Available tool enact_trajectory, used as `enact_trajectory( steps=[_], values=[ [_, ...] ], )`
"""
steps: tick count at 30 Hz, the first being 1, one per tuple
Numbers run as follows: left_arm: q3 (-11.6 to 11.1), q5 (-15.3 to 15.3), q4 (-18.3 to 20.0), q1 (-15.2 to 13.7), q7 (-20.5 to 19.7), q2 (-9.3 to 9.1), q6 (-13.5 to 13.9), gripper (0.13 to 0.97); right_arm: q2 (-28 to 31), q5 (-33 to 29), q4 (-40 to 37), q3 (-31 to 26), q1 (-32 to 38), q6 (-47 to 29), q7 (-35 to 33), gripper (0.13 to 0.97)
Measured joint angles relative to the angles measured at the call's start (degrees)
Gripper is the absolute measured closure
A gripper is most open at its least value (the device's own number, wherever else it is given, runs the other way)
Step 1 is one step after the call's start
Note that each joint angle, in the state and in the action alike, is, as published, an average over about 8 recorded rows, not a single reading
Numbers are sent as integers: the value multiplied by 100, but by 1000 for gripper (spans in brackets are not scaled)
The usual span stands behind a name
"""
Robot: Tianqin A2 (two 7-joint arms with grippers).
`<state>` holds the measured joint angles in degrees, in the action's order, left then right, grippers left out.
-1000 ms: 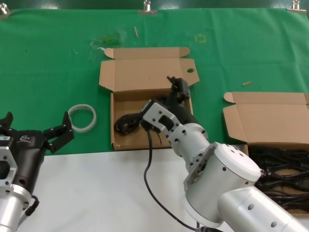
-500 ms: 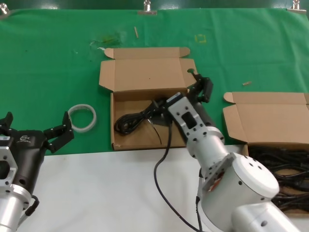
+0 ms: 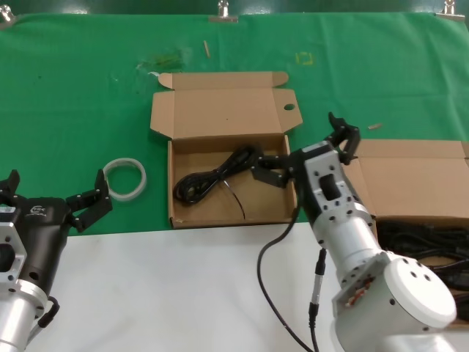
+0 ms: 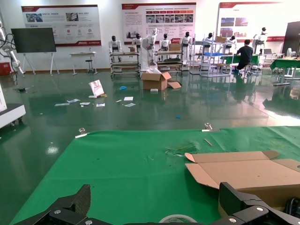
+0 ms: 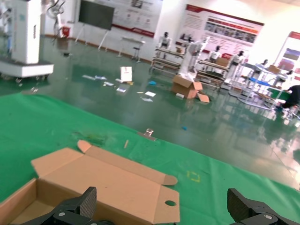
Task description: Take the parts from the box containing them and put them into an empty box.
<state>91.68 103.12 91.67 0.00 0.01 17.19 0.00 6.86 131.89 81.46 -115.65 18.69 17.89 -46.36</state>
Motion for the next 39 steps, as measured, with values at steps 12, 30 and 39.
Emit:
enact_trajectory(
  steps=[12,30,39],
  values=[
    [0,0,0,0,-1,0,0,132,0,-876,311,732,-570,-546,1414,129],
    [0,1,0,0,-1,0,0,132,0,-2191,778,1826,-1423,-1361,3522,129],
    [0,1,0,0,-1,0,0,132,0,-2663,946,2222,-1732,-1657,4294,129]
  ],
)
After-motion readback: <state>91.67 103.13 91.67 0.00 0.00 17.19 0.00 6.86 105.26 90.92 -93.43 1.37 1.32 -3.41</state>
